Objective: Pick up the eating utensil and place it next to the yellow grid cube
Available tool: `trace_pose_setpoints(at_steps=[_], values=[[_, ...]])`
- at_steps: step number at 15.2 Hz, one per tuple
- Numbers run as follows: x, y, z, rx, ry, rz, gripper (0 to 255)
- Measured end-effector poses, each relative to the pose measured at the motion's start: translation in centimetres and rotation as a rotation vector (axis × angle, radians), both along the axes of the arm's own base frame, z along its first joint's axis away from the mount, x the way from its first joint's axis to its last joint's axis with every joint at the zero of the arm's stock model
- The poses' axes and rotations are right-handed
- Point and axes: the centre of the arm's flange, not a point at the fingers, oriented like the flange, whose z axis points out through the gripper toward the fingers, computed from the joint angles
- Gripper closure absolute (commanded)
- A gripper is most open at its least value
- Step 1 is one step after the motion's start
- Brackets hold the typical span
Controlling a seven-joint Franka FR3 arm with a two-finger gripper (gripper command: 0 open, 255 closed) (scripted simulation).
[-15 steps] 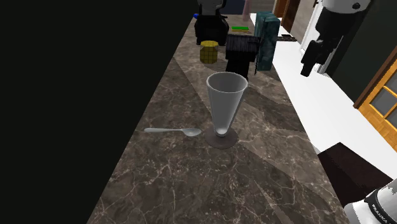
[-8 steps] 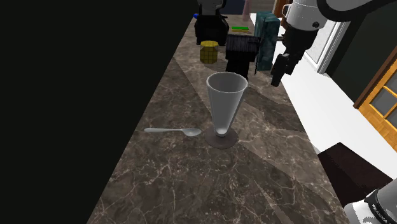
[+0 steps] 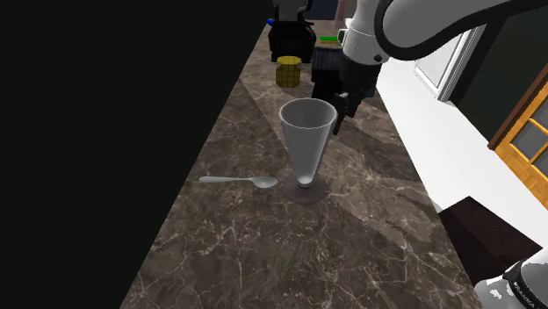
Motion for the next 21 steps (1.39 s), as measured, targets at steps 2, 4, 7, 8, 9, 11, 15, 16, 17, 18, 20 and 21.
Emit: trace_pose_setpoints(at_steps=[2,4,7,8,9,11,15,16,17,18,20,21], values=[[0.7,1.6,-0.8,0.015,-0.004,0.032,0],[2.1,4.0,-1.6,0.031,-0.007,0.064,0],[2.8,7.2,-3.2,0.054,-0.011,0.113,0],[2.9,8.3,-3.4,0.061,-0.013,0.129,0],[3.3,9.5,-3.7,0.069,-0.015,0.146,0],[3.9,12.0,-4.9,0.085,-0.018,0.178,0],[5.0,16.3,-6.0,0.115,-0.024,0.243,0],[5.2,17.5,-6.6,0.123,-0.026,0.259,0],[5.2,18.5,-6.8,0.130,-0.027,0.275,0],[5.6,19.5,-7.1,0.138,-0.030,0.291,0],[5.8,21.7,-7.8,0.153,-0.032,0.323,0],[5.8,22.6,-7.9,0.158,-0.033,0.332,0]])
